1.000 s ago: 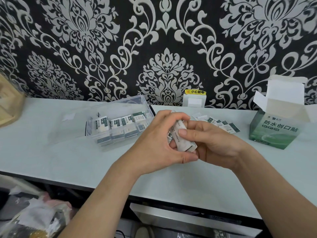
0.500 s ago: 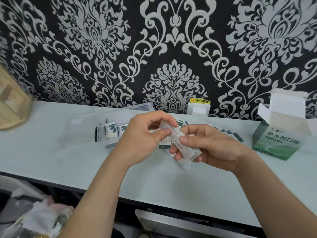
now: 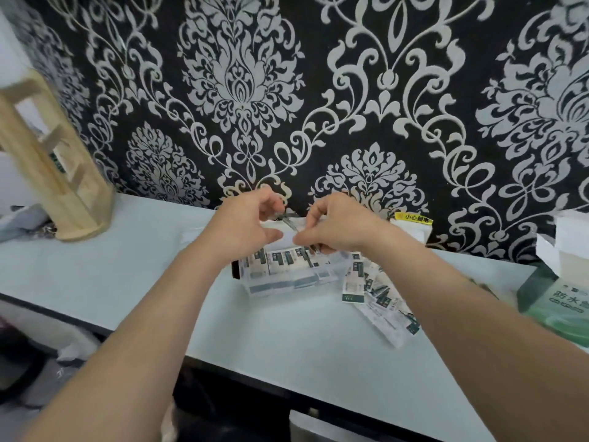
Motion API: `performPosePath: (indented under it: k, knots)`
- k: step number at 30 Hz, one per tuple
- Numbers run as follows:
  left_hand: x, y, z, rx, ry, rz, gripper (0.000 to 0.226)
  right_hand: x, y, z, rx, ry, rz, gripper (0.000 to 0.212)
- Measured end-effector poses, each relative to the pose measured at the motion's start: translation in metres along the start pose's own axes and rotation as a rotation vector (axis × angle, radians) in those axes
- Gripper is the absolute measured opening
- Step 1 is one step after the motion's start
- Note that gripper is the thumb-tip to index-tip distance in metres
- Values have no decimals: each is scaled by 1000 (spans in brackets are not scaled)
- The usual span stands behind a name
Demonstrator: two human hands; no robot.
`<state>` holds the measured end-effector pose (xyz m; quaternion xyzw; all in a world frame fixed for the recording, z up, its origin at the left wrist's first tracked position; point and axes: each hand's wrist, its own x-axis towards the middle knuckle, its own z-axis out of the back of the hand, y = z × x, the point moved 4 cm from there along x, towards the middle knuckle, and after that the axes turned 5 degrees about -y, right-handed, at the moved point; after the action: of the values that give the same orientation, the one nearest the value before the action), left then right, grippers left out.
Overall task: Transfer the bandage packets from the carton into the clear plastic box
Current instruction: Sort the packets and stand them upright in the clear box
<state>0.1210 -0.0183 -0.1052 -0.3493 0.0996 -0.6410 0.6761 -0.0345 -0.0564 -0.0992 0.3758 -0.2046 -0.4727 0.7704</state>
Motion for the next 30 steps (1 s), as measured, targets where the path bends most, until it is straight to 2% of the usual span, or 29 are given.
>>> performPosePath:
  k: [2, 6, 10, 15, 19, 30]
  knots:
    - [2, 15, -4, 224, 87, -3, 32, 14, -2, -13, -167, 30, -28, 22]
    - [3, 32, -10, 366, 195, -6, 34, 36, -6, -36, -401, 26, -84, 26]
    - [5, 33, -17, 562, 274, -143, 12, 47, -4, -52, -580, 22, -86, 36]
    - [6, 43, -25, 596, 389, -147, 17, 52, -8, -69, -632, 65, -108, 31]
    - [8, 44, -26, 615, 405, -142, 18, 57, -11, -74, -603, 74, -139, 34]
    - [11, 34, -28, 652, 405, -168, 19, 64, -16, -75, -595, 49, -182, 21]
